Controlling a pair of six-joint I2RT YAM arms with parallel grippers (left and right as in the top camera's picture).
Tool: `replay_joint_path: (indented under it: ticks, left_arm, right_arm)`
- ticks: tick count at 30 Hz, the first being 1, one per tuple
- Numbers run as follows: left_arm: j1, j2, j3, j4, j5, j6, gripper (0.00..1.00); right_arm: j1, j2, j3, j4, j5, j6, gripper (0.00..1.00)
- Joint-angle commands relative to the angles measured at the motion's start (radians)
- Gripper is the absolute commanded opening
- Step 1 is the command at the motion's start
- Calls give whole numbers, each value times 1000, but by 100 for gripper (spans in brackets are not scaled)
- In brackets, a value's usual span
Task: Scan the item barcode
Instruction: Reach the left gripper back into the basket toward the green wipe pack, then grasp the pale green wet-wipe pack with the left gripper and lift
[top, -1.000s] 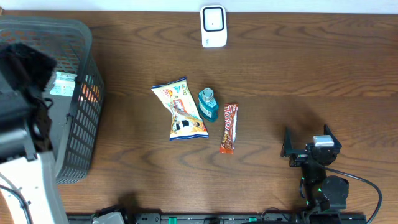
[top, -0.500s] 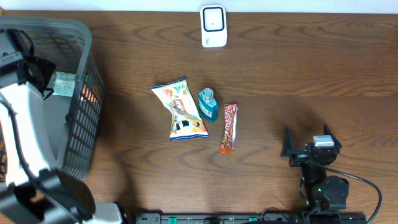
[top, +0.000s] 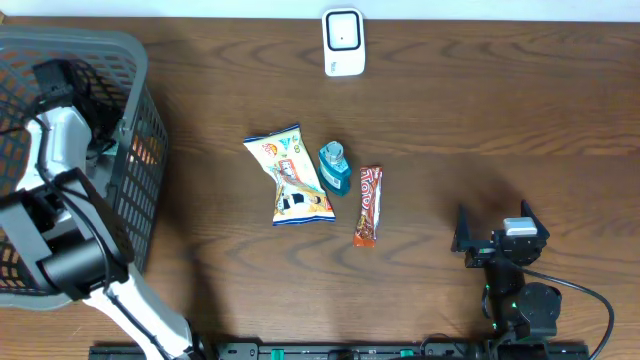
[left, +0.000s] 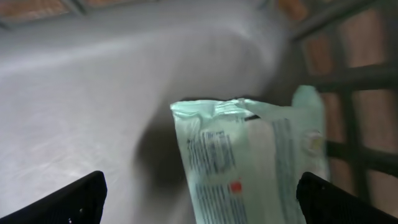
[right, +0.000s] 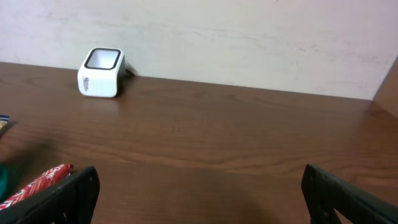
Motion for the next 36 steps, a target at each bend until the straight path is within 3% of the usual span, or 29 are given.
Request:
replay_joint_path:
  ticks: [1,7,11,16,17,24,36]
  left_arm:
    - [2,39,11,14,-2,6,98]
    - [2,78,7,1,-3,47,97]
    - [3,80,2,-25,-3,92,49]
    - [3,80,2,-73,-7,93,10]
    - [3,80,2,-80,-7,94,7]
    - [48,24,3,-130,-14,96,7]
    - [201,-314,3,-278,-10,20,7]
  right_arm:
    - [-3,-5,-1,-4,-2,2,99]
    - [-3,-5,-1,-4,-2,2,99]
    - [-3,-5,-1,-4,-2,2,99]
    - [-3,-5,-1,-4,-2,2,99]
    - [-3,-5,-1,-4,-2,2,99]
    - [-3,-5,-1,-4,-2,2,99]
    - [-3,-5,-1,-4,-2,2,99]
